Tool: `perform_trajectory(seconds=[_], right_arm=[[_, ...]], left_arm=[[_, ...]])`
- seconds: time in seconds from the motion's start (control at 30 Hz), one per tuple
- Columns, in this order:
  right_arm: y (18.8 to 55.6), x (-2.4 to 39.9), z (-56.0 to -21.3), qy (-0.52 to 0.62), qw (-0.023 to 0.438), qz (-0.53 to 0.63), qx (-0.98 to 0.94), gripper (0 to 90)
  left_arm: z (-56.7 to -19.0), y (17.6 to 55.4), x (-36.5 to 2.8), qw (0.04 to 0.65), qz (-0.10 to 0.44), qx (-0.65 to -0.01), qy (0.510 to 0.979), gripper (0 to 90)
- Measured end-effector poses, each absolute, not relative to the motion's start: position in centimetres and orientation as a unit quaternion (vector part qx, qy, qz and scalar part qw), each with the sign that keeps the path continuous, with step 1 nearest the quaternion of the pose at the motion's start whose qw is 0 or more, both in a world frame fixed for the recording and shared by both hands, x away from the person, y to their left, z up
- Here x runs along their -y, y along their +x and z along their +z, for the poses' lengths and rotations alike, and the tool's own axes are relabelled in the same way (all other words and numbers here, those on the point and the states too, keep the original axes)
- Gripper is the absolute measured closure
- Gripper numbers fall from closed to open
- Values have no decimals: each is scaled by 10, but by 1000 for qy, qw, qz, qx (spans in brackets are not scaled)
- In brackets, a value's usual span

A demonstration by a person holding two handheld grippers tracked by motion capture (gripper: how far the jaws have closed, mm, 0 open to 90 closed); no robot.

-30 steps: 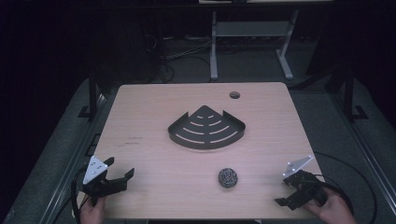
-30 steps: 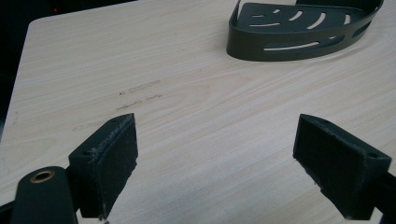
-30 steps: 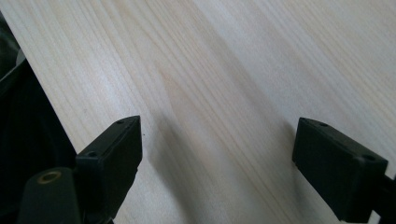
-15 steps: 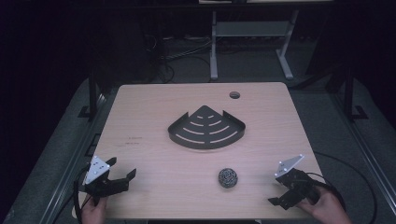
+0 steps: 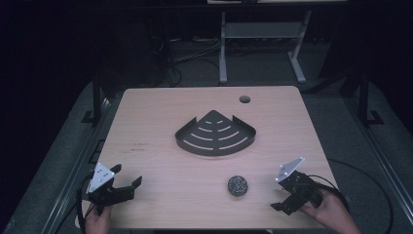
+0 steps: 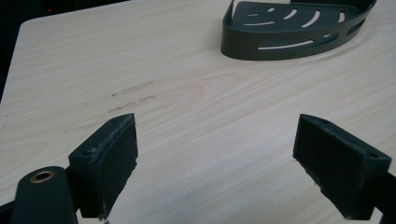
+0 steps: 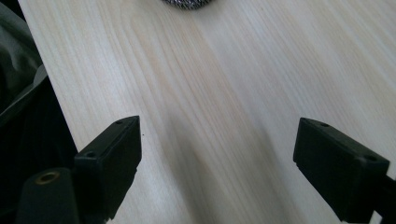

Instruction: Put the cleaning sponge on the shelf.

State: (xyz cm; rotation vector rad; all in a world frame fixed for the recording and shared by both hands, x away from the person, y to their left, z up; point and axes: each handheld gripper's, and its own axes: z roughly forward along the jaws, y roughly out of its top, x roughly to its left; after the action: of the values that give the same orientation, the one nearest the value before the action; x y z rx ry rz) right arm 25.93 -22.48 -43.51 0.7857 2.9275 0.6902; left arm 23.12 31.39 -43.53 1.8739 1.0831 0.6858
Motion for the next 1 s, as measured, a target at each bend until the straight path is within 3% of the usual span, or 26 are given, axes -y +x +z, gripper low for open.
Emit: perform_trajectory(seconds=[1.0], right_arm=[[281,176,-424,200,10,209,-957,148]], left_arm=[[-435,232,-317,425,273,-437,744,133]])
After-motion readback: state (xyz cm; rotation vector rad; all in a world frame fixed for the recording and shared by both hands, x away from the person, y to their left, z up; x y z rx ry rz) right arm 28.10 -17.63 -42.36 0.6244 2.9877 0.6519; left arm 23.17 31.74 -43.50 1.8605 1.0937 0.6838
